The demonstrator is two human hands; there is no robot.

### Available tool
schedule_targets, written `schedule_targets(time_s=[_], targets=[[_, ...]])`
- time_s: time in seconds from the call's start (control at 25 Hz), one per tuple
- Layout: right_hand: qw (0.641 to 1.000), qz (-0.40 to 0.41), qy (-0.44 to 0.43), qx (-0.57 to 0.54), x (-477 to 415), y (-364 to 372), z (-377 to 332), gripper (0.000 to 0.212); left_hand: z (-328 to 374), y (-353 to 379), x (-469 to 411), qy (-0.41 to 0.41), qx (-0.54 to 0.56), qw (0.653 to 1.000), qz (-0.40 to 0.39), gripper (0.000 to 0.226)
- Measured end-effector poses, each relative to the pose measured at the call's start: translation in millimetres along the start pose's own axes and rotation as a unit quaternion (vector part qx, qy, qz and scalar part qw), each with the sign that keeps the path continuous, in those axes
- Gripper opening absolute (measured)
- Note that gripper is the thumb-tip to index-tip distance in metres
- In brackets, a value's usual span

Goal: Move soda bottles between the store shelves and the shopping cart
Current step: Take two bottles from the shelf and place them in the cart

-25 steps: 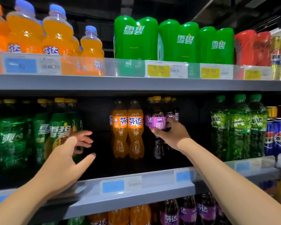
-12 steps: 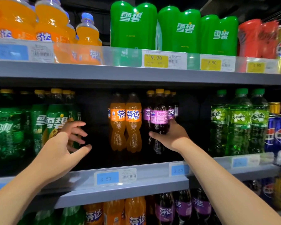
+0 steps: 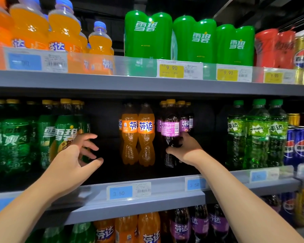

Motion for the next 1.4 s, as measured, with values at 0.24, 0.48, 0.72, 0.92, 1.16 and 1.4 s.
schedule_targets(time_s=[0.24,0.48,0.72,0.92,1.16,1.4], targets=[[1.0,-0.002,0.004,-0.002,-1.1,2.5,-0.3,0.093,-1.3,0.9,-1.3,-0.008,-0.012,1.0,-0.008,0.06],[1.0,0.0,-0.001,-0.01,-1.3,1.2,-0.4,0.087,-2.3,2.3,-2.3,0.0,-0.009,1.0,-0.009,0.06],[1.0,0.025,0.002,0.003,0.9,0.1,-1.5,0.085,-1.6,3.4,-1.6,0.002,-0.013,1.0,-0.005,0.061],[0.999,0.041,0.018,0.018,0.9,-0.2,-4.5,0.102,-1.3,3.8,-4.2,-0.002,-0.03,1.0,-0.003,0.057],[0.998,0.044,0.025,0.044,5.0,-2.2,-9.8,0.111,-1.2,5.0,-2.8,-0.015,-0.056,0.998,-0.017,0.056],[0.993,0.115,-0.007,0.036,53.9,-24.9,-33.3,0.067,8.9,-1.6,3.7,-0.005,-0.036,0.999,-0.02,0.042]])
Point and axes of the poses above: each hand's wrist, its own x-axis away from the middle knuckle, its own y-axis out of the palm, z = x × y, the point moved 5 cm from there along -x, towards the middle knuckle, and after that the axes turned 5 degrees about -z, right-handed, at the moved point
